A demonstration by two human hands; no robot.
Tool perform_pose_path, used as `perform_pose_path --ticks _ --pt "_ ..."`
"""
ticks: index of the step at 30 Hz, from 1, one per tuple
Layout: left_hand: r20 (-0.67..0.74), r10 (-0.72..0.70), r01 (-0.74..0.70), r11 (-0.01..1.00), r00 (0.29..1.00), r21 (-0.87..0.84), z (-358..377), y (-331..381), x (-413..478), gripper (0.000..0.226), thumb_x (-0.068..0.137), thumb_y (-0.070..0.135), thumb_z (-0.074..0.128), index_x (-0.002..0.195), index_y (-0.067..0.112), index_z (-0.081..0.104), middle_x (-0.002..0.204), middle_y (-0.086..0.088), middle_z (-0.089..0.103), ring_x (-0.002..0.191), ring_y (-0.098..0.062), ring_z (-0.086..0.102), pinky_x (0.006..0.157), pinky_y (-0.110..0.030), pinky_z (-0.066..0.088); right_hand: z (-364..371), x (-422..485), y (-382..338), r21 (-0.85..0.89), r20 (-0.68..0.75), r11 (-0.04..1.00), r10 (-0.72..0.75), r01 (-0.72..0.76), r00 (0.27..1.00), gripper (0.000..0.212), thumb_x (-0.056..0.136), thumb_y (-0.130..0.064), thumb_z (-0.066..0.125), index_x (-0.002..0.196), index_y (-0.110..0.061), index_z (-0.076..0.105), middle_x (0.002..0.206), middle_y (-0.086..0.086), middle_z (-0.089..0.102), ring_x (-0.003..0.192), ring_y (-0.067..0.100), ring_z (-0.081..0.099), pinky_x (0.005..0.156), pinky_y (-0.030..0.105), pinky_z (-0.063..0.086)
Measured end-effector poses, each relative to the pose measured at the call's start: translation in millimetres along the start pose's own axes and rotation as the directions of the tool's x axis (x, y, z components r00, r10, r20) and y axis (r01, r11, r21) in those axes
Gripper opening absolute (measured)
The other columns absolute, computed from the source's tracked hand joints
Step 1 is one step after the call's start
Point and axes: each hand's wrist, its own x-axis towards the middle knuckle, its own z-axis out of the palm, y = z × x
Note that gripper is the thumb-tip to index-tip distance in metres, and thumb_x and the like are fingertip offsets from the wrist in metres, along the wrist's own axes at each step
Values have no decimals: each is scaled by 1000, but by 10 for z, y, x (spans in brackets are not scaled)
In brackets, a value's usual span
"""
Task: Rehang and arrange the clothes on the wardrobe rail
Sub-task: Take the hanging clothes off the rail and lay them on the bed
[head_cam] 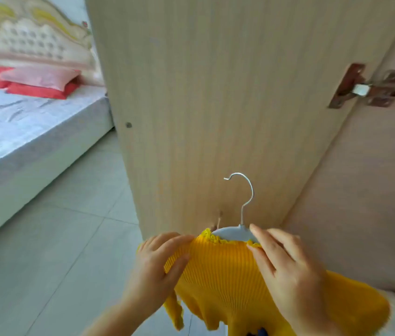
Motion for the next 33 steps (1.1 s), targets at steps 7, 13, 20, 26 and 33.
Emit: perform_pose_path --ticks 7,13,20,26,33 --pt "-297 -224 286 940 928 185 -1144 -822 -749 32 90 54 39 110 37 57 103 19 58 95 4 48 84 -23 39 1009 295 -1355 420 87 901 -158 108 984 39 93 -37 44 103 -11 72 85 6 66 77 13 50 73 23 43" --pt "-553 -250 463 839 795 286 -2117 -1490 -1122 41 91 55 34 100 30 65 99 21 53 93 8 39 82 -18 34 1756 644 -2681 661 163 743 -284 109 945 36 85 -37 49 112 -17 63 95 -3 58 84 8 49 78 18 43" --pt "-663 -303 590 765 684 259 -3194 -2370 -1377 35 90 49 41 105 29 64 101 16 56 96 -1 47 83 -36 44 2482 1112 -4115 762 215 640 -391 96 895 37 77 -30 63 113 -20 60 91 -1 64 85 3 46 69 9 42" --pt "-727 -343 683 693 595 231 -3909 -2861 -1544 37 87 43 43 110 26 65 104 18 53 100 -9 50 88 -39 44 2976 1456 -5124 837 166 532 -466 125 869 34 83 -35 65 111 -17 61 93 -1 61 87 2 45 75 6 35" --pt "-800 -373 783 594 469 182 -4663 -3621 -1750 39 85 44 42 113 26 63 107 10 62 102 -8 50 90 -37 44 3694 1757 -6398 902 99 403 -543 155 834 33 81 -33 60 108 -14 67 93 -1 62 88 8 48 81 15 40"
